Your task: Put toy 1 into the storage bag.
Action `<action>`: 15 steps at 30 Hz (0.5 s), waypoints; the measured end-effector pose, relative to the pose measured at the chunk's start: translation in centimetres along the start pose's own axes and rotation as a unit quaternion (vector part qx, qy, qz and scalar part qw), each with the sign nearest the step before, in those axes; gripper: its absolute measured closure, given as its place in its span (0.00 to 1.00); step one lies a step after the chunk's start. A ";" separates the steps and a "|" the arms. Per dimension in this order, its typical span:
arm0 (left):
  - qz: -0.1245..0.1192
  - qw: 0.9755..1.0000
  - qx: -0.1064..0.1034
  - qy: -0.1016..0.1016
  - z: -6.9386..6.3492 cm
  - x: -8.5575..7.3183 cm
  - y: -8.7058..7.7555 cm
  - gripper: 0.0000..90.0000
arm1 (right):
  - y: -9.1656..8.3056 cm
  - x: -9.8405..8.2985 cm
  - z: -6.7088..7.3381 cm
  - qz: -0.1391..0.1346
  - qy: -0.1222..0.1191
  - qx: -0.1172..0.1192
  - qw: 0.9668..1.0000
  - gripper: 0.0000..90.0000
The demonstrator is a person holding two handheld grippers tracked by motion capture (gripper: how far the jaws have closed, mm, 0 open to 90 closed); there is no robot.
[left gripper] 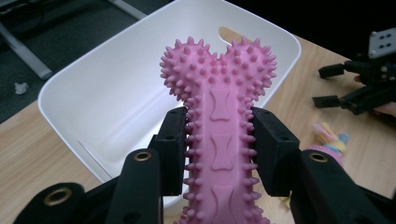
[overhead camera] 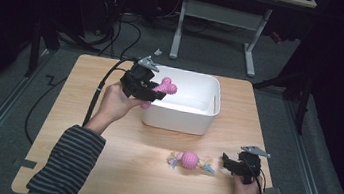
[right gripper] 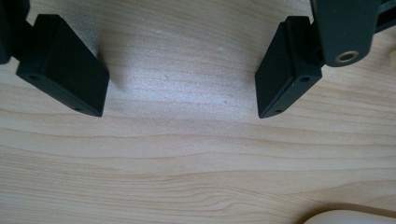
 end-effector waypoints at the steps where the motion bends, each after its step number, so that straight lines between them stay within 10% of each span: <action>1: -0.001 1.000 0.000 -0.004 0.1 0.1 0.2 0.65 | 0.0 0.0 0.0 0.000 0.000 0.000 1.000 0.20; 15: 0.016 1.000 0.020 -0.002 1.2 1.2 2.6 0.65 | 0.0 0.0 0.2 0.001 -0.002 0.004 1.000 0.21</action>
Point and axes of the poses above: each handheld gripper's, and its own axes: y roughly forward along the jaws, x roughly out of its top, z roughly to its left, the point moved 9 cm from there along y, roughly forward along the jaws, and after that the axes turned 11 degrees about y, right-handed, at the moved point
